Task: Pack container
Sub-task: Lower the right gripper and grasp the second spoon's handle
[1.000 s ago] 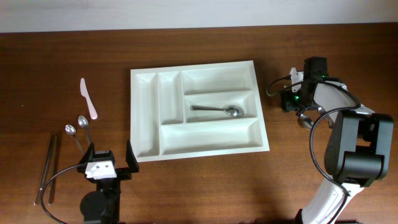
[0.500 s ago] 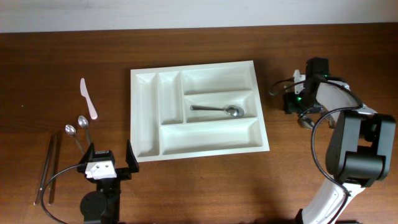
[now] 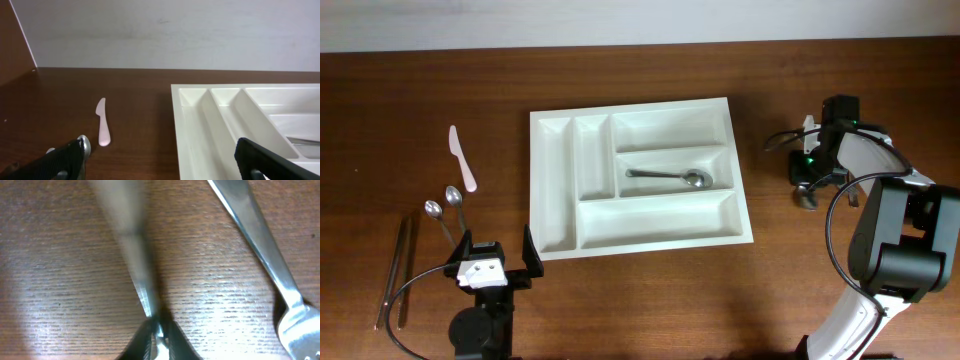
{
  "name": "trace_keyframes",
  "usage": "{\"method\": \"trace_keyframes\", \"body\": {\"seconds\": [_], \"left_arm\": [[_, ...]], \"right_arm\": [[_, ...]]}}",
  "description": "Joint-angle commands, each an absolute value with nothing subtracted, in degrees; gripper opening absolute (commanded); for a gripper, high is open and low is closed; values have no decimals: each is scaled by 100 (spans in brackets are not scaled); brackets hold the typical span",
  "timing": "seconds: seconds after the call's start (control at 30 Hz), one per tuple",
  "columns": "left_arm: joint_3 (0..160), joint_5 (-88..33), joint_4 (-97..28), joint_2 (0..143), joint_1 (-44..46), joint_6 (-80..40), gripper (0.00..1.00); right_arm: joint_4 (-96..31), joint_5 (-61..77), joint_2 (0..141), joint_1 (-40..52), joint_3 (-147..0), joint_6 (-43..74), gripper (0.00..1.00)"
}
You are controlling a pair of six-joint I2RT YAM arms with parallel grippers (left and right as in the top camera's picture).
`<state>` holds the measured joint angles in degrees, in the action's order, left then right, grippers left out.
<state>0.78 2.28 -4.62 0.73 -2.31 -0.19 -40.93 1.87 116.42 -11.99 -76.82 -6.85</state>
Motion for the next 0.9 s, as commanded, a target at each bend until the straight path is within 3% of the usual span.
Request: {"method": "trace_keyframes", "body": {"seconds": [0.0,0.43,0.87], "left_arm": [[51,165,-473,34,-209,49,99],[51,165,-473,34,-209,49,99],[51,165,-473,34,-209,49,99]], "right_arm": [[-4154,128,11926,-1240,-7511,-655,4],[-4119,259,11920,-1240,-7653,-655,4],[-4980,451,11920,-1168,-9188,-703,4]]}}
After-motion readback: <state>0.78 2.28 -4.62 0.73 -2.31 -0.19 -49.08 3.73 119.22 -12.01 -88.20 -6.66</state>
